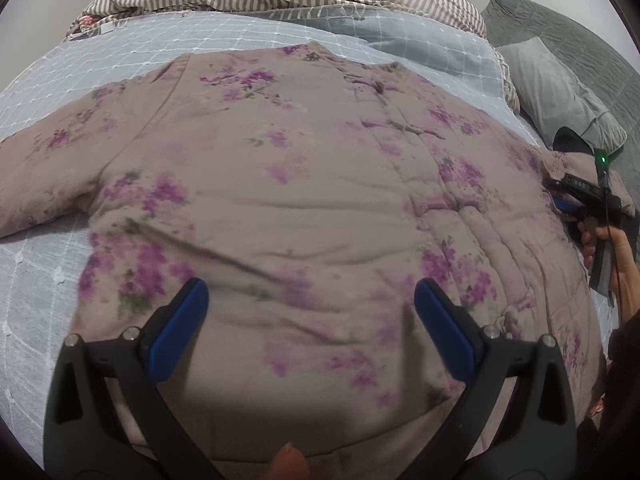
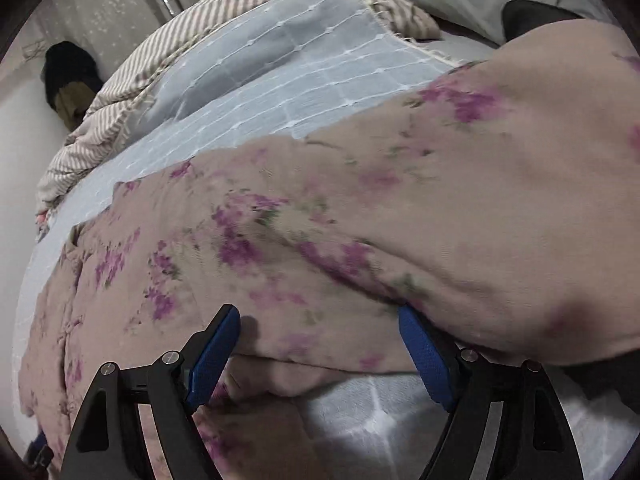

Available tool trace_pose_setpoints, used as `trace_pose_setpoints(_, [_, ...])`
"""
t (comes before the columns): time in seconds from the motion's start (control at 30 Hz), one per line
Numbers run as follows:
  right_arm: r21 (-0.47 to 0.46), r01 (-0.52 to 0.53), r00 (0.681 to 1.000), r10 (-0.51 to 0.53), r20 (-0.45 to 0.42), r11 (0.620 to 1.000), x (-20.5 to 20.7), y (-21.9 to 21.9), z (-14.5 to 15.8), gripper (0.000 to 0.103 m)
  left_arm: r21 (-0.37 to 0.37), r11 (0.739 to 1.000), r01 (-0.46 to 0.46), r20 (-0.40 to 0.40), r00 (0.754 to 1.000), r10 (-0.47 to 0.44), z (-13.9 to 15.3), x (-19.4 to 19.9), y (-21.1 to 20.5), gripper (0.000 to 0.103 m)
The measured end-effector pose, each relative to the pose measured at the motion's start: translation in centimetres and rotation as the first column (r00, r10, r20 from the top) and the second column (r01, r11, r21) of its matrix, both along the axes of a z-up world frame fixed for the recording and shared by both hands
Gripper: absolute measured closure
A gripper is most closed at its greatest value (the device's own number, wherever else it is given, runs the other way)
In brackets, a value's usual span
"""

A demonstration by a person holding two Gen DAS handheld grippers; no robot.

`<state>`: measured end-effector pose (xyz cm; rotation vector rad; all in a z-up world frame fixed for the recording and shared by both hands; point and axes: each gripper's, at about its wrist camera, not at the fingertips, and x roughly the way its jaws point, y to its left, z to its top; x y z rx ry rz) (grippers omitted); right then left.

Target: Fold large clothes

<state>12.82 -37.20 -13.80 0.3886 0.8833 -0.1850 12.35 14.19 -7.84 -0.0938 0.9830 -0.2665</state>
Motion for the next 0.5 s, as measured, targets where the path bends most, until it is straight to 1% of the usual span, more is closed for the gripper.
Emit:
trace_pose_setpoints(0.1, [-0.085,0.003,1.0,-0.003,0.005,0.996,-1.6,1.4,2.3,0.02,-0.013,0.999,-0.047,0.01,0.999,0.047,1.1,0.0,2.3,0.001])
trace_pose_setpoints(0.17, [-0.099,-0.001,1.0,0.003,0.023,0.995,-2.7,2.2,3.8,0.02,-0.021,0.995,-0.097,0.008,0.995,0.097,1.9,0.1,4.4,0.001])
trace_pose_setpoints(0.23, [-0.092,-0.005,0.999,0.01,0.051,0.996,-4.1,2.9,5.4,0.019,-0.033,0.989,-0.145,-0.004,0.989,0.145,2.5,0.2,6.4,0.001])
trace_pose_setpoints(0.3, [-0.089,-0.019,0.995,0.028,0.094,0.996,-5.6,4.6,7.0,0.019,-0.044,0.978,-0.202,-0.017,0.979,0.202,3.1,0.1,9.0,0.001])
trace_pose_setpoints(0.33, [-0.091,-0.025,0.993,0.035,0.109,0.996,-6.0,5.4,7.5,0.017,-0.043,0.972,-0.231,-0.021,0.973,0.23,3.3,0.0,10.2,0.001])
trace_pose_setpoints(0.4, [-0.107,-0.038,0.989,0.052,0.139,0.994,-7.1,7.5,8.4,0.016,-0.035,0.956,-0.291,-0.023,0.957,0.29,3.5,-0.2,12.9,0.001])
trace_pose_setpoints(0.47, [-0.133,-0.077,0.984,0.096,0.148,0.988,-7.3,9.7,9.0,0.015,-0.029,0.937,-0.348,-0.024,0.938,0.347,3.6,-0.6,15.6,0.001])
trace_pose_setpoints(0.5, [-0.146,-0.099,0.982,0.12,0.147,0.984,-7.5,10.9,9.1,0.015,-0.035,0.931,-0.362,-0.026,0.932,0.362,3.6,-0.6,16.6,0.001])
